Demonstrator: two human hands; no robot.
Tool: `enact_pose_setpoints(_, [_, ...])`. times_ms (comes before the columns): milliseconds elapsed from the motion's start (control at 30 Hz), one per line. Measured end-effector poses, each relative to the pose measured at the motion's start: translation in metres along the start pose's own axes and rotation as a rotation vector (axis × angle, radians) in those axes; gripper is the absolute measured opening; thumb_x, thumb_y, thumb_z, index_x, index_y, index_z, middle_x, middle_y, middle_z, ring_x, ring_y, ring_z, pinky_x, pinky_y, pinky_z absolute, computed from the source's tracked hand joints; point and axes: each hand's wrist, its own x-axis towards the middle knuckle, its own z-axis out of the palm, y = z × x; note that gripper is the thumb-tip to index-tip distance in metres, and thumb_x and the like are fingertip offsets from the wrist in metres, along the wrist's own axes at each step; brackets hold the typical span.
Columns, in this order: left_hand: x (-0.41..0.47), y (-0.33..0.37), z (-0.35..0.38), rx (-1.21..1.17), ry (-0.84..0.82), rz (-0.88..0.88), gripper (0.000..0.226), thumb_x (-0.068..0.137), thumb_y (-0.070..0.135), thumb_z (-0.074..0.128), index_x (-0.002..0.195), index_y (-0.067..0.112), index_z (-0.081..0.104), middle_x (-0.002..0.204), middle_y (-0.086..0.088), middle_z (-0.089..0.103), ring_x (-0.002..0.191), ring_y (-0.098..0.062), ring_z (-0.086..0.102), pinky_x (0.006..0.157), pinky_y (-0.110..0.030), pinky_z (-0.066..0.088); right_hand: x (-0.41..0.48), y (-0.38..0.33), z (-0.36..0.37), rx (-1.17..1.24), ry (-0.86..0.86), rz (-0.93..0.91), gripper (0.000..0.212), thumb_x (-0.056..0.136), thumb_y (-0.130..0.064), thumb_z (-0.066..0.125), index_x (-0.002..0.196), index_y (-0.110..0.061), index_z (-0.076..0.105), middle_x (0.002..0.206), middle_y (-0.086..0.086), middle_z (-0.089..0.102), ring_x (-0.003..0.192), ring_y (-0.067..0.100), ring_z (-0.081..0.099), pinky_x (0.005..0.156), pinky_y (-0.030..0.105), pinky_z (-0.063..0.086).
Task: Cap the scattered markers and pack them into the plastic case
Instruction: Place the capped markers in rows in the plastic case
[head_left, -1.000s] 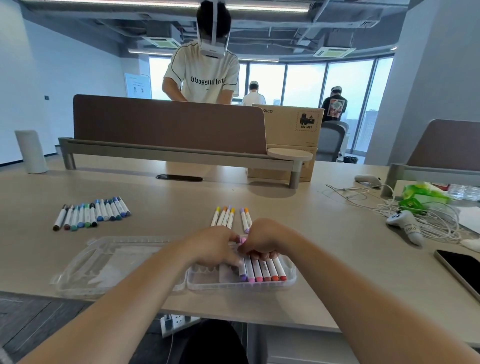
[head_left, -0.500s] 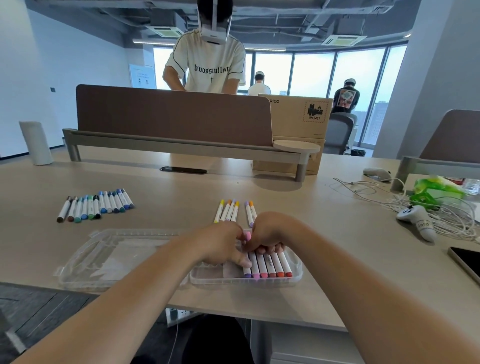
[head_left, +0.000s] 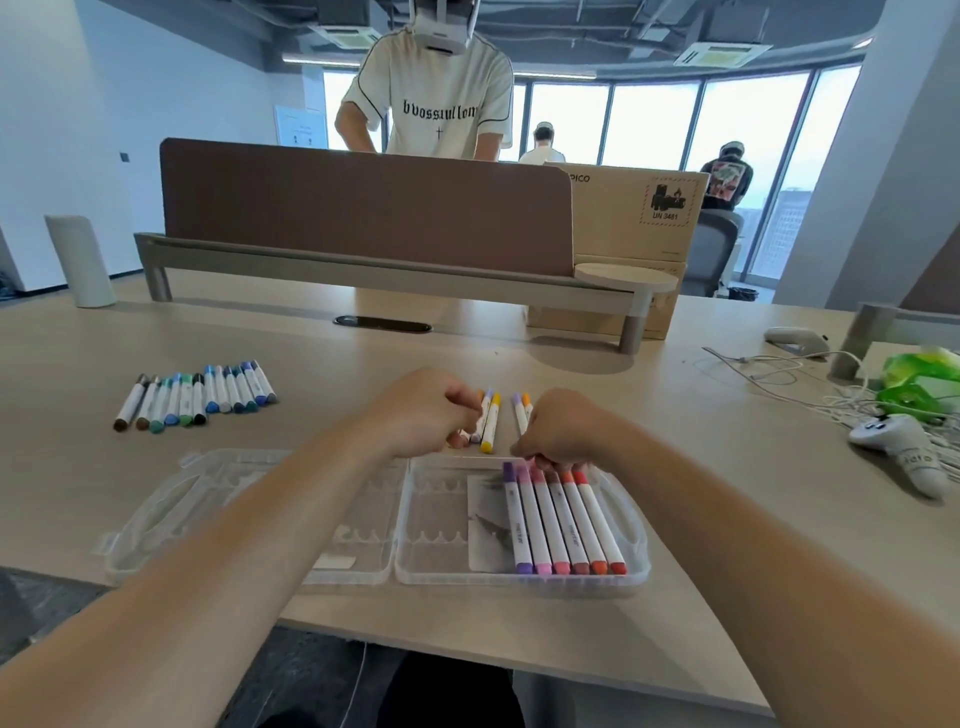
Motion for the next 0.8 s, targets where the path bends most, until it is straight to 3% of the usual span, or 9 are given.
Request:
enact_pose_setpoints(100, [0.011, -0.007, -0.006, -0.027, 0.044, -0.028, 0.020, 0.093, 0.012, 0.054, 0.106, 0.018, 0.069, 0.091, 0.001, 0.073, 0.075, -0.012, 0.067, 0.070, -0.030, 0.055, 0.023, -0.003, 0.001, -0.054, 0.052, 0.024, 0.025, 0.092, -0.021, 0.061, 0.073, -0.005, 0.064, 0.072, 0.010, 0.064, 0.056, 0.019, 0.056, 0.059, 0.026, 0.047])
enact_pose_setpoints(233, [0.026, -0.013, -0.009, -0.059, 0.046, -0.034, 0.022, 0.093, 0.010, 0.052, 0.106, 0.015, 0.068, 0.091, 0.001, 0.072, 0.072, -0.012, 0.066, 0.065, -0.024, 0.052, 0.043, -0.010, 0.001, -0.200, 0.077, 0.037, 0.023, 0.096, -0.016, 0.056, 0.075, -0.007, 0.061, 0.076, 0.004, 0.057, 0.057, 0.014, 0.049, 0.057, 0.022, 0.042])
enact_pose_setpoints(333, [0.038, -0.013, -0.006, -0.072, 0.027, -0.024, 0.021, 0.093, 0.011, 0.053, 0.106, 0.015, 0.069, 0.091, 0.000, 0.073, 0.071, -0.012, 0.066, 0.069, -0.029, 0.054, 0.058, -0.008, -0.003, -0.204, 0.125, 0.080, 0.022, 0.096, -0.018, 0.055, 0.078, -0.006, 0.059, 0.076, 0.006, 0.055, 0.075, 0.021, 0.058, 0.072, 0.029, 0.050])
enact_pose_setpoints(533, [0.058, -0.004, 0.011, -0.083, -0.007, 0.013, 0.022, 0.094, 0.010, 0.051, 0.106, 0.011, 0.069, 0.092, -0.002, 0.072, 0.072, -0.016, 0.067, 0.068, -0.032, 0.055, 0.075, -0.004, -0.008, -0.193, 0.148, 0.129, 0.027, 0.094, -0.022, 0.058, 0.071, -0.010, 0.053, 0.082, 0.007, 0.059, 0.086, 0.025, 0.064, 0.082, 0.034, 0.054])
enact_pose_setpoints(700, [0.067, -0.003, 0.018, -0.074, -0.001, 0.021, 0.022, 0.096, 0.012, 0.049, 0.105, 0.012, 0.069, 0.094, -0.004, 0.072, 0.077, -0.019, 0.068, 0.066, -0.029, 0.052, 0.085, -0.008, 0.001, -0.230, 0.128, 0.120, 0.016, 0.090, -0.024, 0.062, 0.080, -0.011, 0.060, 0.077, 0.004, 0.057, 0.075, 0.021, 0.059, 0.073, 0.033, 0.050])
enact_pose_setpoints(800, [0.068, -0.008, 0.017, -0.082, -0.003, 0.004, 0.021, 0.096, 0.013, 0.050, 0.103, 0.012, 0.070, 0.092, -0.002, 0.072, 0.071, -0.016, 0.067, 0.068, -0.033, 0.055, 0.082, -0.013, -0.001, -0.262, 0.116, 0.128, 0.007, 0.090, -0.015, 0.061, 0.083, -0.014, 0.060, 0.078, 0.003, 0.053, 0.079, 0.022, 0.058, 0.076, 0.035, 0.053])
